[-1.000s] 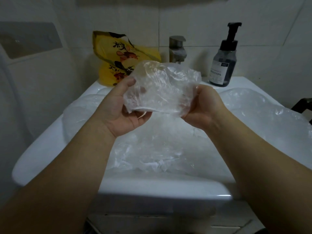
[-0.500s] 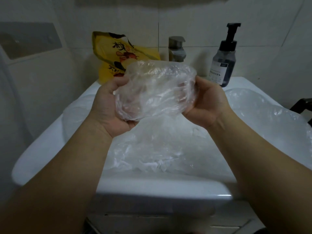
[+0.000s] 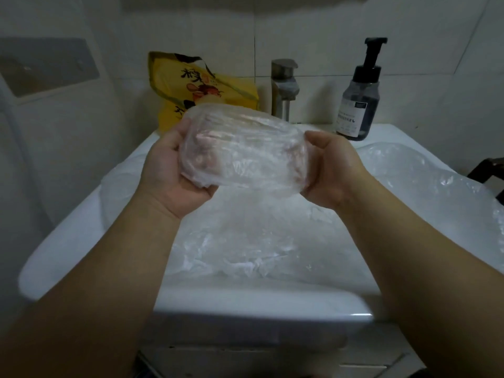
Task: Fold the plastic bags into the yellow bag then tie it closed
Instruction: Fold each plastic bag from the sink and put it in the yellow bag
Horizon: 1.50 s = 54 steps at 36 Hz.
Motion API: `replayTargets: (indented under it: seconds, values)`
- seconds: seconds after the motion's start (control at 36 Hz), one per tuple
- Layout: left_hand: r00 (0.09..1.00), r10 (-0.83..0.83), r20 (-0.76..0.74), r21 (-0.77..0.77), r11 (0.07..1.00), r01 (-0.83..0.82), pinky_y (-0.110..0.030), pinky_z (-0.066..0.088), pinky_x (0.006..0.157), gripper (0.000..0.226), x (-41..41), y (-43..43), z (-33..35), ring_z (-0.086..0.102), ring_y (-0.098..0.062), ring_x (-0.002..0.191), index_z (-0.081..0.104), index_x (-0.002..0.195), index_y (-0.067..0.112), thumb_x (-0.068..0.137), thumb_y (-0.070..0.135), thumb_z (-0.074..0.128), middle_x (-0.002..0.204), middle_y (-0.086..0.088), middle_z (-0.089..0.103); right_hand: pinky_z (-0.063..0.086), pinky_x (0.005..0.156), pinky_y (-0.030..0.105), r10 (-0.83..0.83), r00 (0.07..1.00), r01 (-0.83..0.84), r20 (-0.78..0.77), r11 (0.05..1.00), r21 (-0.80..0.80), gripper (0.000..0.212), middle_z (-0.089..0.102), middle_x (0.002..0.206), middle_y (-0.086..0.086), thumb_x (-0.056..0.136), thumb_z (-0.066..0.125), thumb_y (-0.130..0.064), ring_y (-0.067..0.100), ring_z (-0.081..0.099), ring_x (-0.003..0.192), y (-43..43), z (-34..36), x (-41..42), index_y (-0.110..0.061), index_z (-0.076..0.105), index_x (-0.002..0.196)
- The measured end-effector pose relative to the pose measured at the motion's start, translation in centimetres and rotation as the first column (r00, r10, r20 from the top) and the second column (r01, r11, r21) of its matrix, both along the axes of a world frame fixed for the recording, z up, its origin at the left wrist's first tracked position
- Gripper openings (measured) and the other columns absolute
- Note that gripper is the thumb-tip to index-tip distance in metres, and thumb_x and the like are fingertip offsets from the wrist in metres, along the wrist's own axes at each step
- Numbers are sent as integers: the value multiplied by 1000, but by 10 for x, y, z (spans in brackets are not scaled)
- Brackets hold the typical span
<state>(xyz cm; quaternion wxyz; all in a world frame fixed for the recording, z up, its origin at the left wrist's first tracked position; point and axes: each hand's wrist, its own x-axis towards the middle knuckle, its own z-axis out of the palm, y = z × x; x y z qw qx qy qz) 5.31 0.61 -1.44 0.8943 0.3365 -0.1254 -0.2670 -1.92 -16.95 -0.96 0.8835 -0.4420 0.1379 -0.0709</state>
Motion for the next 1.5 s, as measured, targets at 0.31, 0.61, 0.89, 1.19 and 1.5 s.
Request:
replayTargets:
  seconds: [0.31,0.61,0.89,1.19,1.5]
  values:
    - [956,-274,-101,62,958,281,-24,55,46,44,-6,2,0,70,-20,56,74,84,2,98,29,43,67,-12,71,29,112,50,263,964,-220,-35,717,-662,100,39,148,8,67,65,-68,33,35,136,7,-4,2,-22,29,147]
    - [989,-150,9,66,987,149,-49,47,100,60,4,6,-5,65,-29,109,69,118,11,90,57,44,118,-12,68,57,70,28,418,887,-358,195,890,-282,17,69,71,2,75,59,-16,14,67,66,2,-1,-3,-8,62,90]
    - [994,-96,53,338,938,72,-25,57,64,29,1,-7,-10,67,-14,73,68,95,10,89,36,57,84,-3,69,53,64,25,41,996,-26,80,983,-180,27,66,83,1,93,58,-37,11,61,60,-6,-4,8,-12,61,103]
    - [926,224,303,290,904,-314,-32,57,81,54,10,-5,-13,66,-14,105,35,148,28,98,18,54,132,0,60,50,75,31,-186,964,218,188,962,-165,30,58,98,9,96,56,-24,23,55,82,-8,-6,8,-19,53,126]
    - [928,207,309,269,917,-294,-17,53,62,28,11,-1,-5,61,-8,73,68,95,15,97,-1,45,81,2,69,49,56,18,-90,964,141,250,971,-195,32,56,89,9,86,51,15,8,56,56,-9,0,1,-7,57,108]
